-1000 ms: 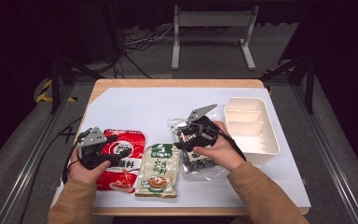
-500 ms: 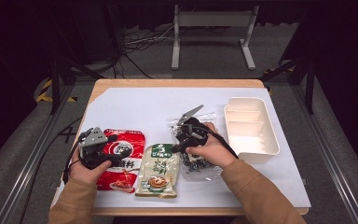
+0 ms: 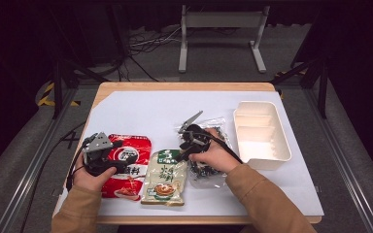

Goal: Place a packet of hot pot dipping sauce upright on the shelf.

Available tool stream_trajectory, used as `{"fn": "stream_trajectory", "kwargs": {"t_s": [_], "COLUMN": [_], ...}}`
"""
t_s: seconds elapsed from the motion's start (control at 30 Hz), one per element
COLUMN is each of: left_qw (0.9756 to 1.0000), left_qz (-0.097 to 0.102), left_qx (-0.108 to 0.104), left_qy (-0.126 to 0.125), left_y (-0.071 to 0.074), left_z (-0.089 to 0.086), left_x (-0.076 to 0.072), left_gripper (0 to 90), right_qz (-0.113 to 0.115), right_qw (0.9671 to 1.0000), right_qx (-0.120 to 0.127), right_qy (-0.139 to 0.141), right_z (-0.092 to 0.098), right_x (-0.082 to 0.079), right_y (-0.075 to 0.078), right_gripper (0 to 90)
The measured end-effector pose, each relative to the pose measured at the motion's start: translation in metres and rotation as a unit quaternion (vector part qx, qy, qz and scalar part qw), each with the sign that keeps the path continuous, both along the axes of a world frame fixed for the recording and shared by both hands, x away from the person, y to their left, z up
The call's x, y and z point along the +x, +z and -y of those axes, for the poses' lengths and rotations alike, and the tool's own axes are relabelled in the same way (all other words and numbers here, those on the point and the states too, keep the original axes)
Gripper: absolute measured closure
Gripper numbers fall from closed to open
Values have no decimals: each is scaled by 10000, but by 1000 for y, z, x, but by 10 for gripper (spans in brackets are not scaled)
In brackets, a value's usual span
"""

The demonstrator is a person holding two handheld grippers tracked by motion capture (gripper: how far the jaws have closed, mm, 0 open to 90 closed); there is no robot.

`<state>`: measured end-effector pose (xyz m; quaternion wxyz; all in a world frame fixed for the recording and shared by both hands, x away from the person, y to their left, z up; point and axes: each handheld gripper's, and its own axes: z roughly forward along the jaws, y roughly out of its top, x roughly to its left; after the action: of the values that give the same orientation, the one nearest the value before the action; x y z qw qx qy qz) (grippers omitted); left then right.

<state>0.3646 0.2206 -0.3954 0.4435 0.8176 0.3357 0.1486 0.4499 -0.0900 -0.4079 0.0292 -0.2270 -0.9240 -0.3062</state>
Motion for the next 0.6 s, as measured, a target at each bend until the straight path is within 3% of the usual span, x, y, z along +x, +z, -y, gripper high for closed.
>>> {"fn": "stream_trajectory", "kwargs": {"t_s": [0.3, 0.6], "left_qw": [10000, 10000], "left_qz": [-19, -13], "left_qx": [6, 38], "left_qy": [2, -30], "left_y": [0, -1], "left_z": [0, 1], "left_x": [0, 1], "left_gripper": [217, 215], "right_qz": [-253, -114], "right_qw": [9995, 9992], "right_qx": [34, 25], "right_qy": [162, 389], "right_z": [-7, -11], "right_x": [-2, -13], "right_y": [-1, 11], "right_gripper": [475, 559]}}
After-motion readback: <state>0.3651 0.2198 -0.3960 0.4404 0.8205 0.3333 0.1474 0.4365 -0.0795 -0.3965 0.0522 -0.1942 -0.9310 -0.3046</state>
